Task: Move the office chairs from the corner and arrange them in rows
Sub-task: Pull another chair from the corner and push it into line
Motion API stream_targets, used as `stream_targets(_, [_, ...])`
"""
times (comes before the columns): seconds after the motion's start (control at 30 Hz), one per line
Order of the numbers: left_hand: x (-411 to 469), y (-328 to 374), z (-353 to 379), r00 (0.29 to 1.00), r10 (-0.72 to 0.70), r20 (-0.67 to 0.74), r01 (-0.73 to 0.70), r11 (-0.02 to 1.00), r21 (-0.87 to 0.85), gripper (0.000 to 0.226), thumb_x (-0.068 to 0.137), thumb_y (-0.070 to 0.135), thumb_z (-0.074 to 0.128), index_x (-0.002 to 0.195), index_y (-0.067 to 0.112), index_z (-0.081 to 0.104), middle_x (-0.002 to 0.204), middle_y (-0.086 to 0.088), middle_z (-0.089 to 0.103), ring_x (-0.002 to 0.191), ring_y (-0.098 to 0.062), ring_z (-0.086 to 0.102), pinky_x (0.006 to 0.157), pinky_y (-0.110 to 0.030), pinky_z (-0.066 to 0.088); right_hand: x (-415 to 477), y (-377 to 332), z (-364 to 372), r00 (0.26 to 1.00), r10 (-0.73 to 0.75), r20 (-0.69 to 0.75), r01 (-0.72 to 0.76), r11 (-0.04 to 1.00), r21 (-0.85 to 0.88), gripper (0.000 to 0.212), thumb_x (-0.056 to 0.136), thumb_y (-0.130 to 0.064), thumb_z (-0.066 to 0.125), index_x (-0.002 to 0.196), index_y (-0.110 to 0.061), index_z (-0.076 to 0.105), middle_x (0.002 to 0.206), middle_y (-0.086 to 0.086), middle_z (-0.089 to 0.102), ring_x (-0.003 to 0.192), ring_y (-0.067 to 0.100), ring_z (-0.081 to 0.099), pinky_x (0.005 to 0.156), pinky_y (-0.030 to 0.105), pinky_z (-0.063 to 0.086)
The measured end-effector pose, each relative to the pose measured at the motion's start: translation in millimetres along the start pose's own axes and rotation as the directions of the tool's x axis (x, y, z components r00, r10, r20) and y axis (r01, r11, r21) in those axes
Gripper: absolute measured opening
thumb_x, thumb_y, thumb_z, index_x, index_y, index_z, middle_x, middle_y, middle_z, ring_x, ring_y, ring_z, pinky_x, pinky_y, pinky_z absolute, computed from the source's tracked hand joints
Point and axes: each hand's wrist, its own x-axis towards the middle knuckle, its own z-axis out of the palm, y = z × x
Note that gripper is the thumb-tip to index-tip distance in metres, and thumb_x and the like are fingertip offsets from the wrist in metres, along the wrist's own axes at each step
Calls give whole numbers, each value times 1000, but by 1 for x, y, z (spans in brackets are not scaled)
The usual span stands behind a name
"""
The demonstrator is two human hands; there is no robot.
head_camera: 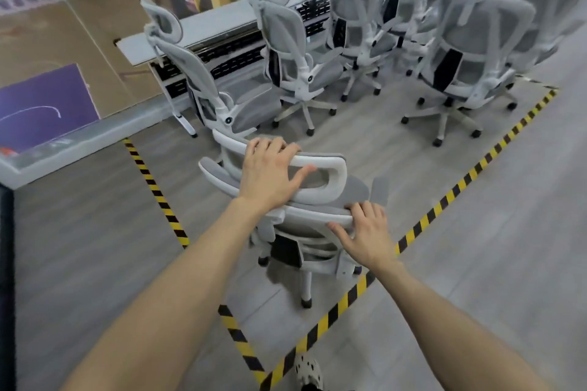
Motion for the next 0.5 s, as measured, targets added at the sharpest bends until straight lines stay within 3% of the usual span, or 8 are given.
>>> stream_targets(0.23, [113, -37, 51, 992, 126, 21, -124, 990, -62, 62, 103, 81, 38, 127, 34, 69, 116, 7, 64, 112, -26, 58, 118, -49, 36, 84, 11, 24, 989, 147, 15, -147, 989, -7, 66, 101, -80, 48, 123, -20, 66, 112, -4, 62, 112, 22, 55, 113, 42, 43])
stream_targets(0.4, [186, -46, 88, 979, 201, -44, -205, 969, -138, 58, 103, 78, 43, 123, 32, 72, 115, 7, 65, 109, -24, 57, 114, -49, 36, 140, 29, 40, 971, 236, -32, -236, 972, -17, 62, 100, -75, 55, 121, -17, 67, 110, -2, 62, 113, 24, 55, 122, 51, 40])
stream_targets(0.5, [230, -48, 109, 967, 246, -73, -255, 952, -167, 57, 103, 77, 44, 121, 31, 72, 113, 6, 65, 107, -25, 57, 112, -49, 38, 173, 39, 49, 962, 272, -40, -274, 957, -94, 63, 103, -72, 49, 122, -14, 65, 117, 1, 62, 117, 25, 56, 123, 50, 39])
